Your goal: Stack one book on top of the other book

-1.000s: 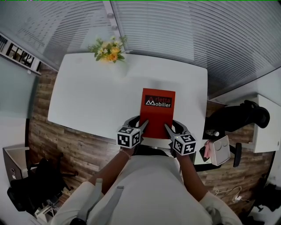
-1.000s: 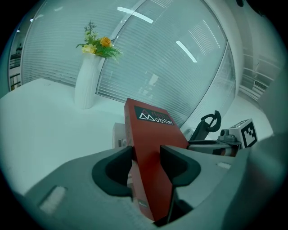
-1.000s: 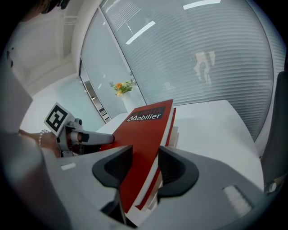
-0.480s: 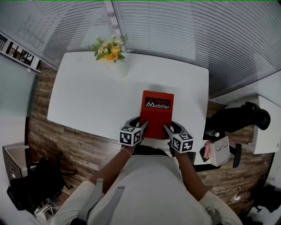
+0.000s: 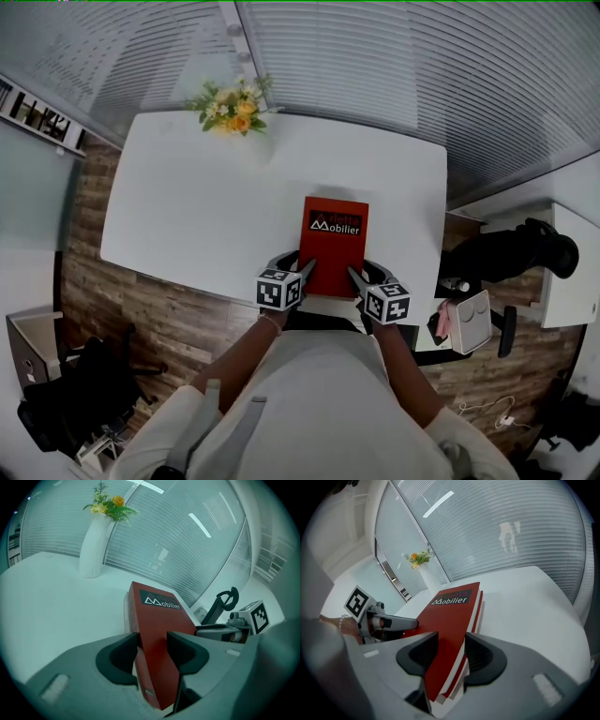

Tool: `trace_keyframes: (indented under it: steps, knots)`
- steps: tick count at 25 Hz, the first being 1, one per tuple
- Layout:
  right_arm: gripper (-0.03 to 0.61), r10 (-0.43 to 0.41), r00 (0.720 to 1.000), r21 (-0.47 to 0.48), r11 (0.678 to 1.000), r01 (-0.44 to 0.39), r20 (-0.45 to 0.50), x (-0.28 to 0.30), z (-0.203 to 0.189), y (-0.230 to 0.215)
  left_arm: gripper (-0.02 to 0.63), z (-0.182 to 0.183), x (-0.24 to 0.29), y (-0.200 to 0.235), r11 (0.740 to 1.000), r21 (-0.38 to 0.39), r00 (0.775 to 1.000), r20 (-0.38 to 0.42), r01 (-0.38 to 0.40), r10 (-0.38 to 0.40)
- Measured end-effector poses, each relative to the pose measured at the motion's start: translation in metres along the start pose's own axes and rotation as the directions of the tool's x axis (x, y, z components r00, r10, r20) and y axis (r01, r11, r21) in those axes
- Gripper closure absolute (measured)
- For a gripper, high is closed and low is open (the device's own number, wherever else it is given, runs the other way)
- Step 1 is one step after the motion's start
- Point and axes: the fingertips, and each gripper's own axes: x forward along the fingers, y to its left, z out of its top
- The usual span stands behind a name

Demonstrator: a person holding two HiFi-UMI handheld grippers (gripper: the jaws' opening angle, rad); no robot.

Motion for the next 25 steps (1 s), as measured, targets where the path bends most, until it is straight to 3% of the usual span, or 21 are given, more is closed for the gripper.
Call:
trace_keyframes:
  steps: [15, 25]
  knots:
    - [0.403, 0.015, 0.999, 0.005, 1.000, -0.015, -0.029, 0.0057, -0.0006, -0.0013, 0.400, 0.0002, 0.0037, 0.0041, 1.000, 0.018, 1.000, -0.001, 0.015, -0.015]
    - [0.380, -0.035, 0.999, -0.035, 0.999, 0.035, 0.003, -0.0007, 0.0080, -0.0062, 0.394, 0.0079, -0.0018, 0.0058, 0.999, 0.033, 0.999, 0.016, 0.031, -0.031]
